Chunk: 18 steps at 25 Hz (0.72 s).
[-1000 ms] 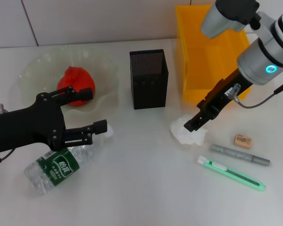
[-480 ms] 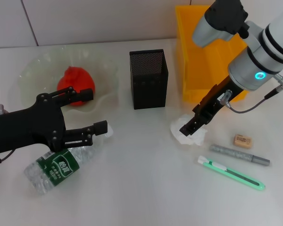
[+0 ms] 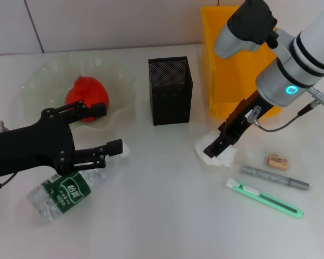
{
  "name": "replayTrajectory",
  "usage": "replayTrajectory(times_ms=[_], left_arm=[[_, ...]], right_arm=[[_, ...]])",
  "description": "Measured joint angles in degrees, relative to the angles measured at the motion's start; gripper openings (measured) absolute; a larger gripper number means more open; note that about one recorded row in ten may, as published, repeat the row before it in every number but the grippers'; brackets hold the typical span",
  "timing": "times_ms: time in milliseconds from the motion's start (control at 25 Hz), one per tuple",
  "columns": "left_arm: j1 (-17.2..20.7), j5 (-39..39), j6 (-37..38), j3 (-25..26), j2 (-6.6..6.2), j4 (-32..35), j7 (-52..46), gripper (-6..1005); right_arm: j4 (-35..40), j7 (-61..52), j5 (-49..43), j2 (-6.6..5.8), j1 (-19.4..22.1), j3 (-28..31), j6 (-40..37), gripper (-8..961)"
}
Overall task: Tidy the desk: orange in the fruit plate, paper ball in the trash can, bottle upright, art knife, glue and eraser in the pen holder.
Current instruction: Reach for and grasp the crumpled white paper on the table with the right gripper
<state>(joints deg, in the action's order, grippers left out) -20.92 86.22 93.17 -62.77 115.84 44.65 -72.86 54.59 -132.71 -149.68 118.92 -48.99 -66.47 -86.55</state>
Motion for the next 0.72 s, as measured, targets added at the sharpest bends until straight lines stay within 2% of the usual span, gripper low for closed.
replayTrajectory(times_ms=[720], left_arm=[[0.14,0.0,-0.27,0.12,0.35,0.0,0.66,863]], right_arm=[[-4.28,-1.49,-0.89,0.0,-0.65,-0.68,3.33,640]])
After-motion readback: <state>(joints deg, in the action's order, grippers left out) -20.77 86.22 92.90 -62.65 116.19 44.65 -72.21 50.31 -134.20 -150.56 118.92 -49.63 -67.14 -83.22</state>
